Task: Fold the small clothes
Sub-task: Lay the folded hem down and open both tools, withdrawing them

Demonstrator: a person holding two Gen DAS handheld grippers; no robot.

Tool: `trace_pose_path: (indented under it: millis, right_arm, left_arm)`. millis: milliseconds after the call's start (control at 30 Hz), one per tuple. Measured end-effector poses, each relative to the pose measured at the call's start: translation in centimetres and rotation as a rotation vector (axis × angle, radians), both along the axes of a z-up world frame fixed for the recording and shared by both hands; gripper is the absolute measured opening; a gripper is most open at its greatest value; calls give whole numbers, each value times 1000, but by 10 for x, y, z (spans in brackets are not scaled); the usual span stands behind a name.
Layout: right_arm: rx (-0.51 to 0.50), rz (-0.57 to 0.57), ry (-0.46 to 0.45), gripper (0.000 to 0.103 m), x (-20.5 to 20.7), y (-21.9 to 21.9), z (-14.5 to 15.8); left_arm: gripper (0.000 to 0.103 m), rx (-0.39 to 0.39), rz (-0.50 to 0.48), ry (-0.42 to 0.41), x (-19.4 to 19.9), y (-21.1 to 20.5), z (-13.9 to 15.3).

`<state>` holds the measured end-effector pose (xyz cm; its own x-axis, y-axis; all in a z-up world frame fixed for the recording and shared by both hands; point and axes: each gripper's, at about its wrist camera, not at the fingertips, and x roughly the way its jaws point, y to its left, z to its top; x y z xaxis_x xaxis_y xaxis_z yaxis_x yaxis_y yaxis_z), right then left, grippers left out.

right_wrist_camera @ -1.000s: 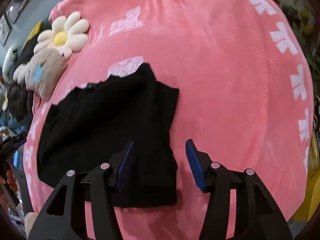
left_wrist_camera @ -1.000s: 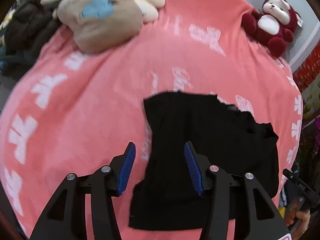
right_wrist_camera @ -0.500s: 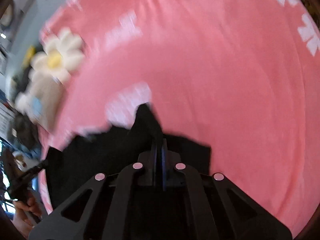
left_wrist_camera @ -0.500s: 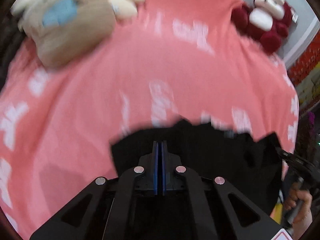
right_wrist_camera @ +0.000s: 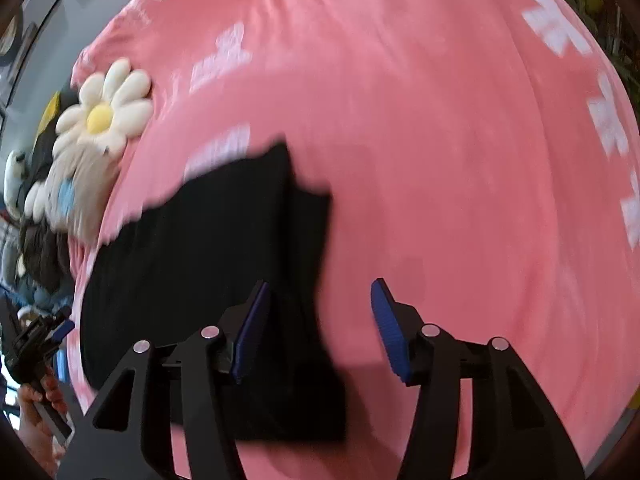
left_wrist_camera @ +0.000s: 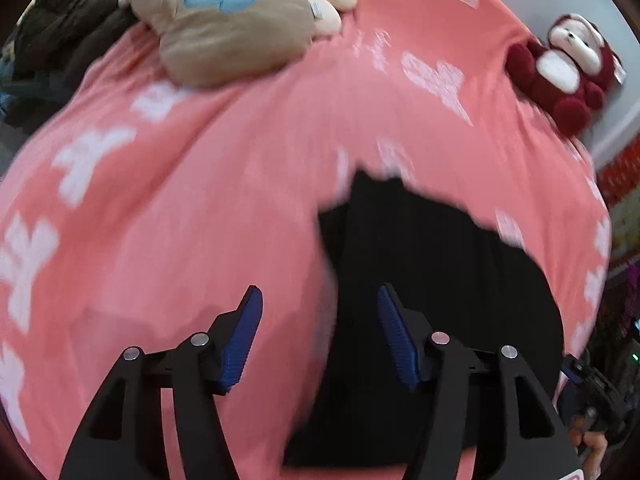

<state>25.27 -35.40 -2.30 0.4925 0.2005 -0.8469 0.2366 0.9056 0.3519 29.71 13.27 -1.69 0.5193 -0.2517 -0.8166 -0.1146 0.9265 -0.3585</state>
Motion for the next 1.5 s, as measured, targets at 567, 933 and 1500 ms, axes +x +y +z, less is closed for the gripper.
trace_pose_path:
  millis: [567, 933, 1500]
  right_arm:
    - [199, -9, -5, 9, -19, 17, 2]
    - [81, 80, 220, 9, -120, 17, -25]
    - [-120, 194, 40, 16, 13, 68, 9]
  left_arm:
    - [7, -265, 89, 103, -58, -13, -20]
    - [7, -212, -3, 226, -160, -5, -7]
    - [52, 206, -128, 17, -45, -92, 20]
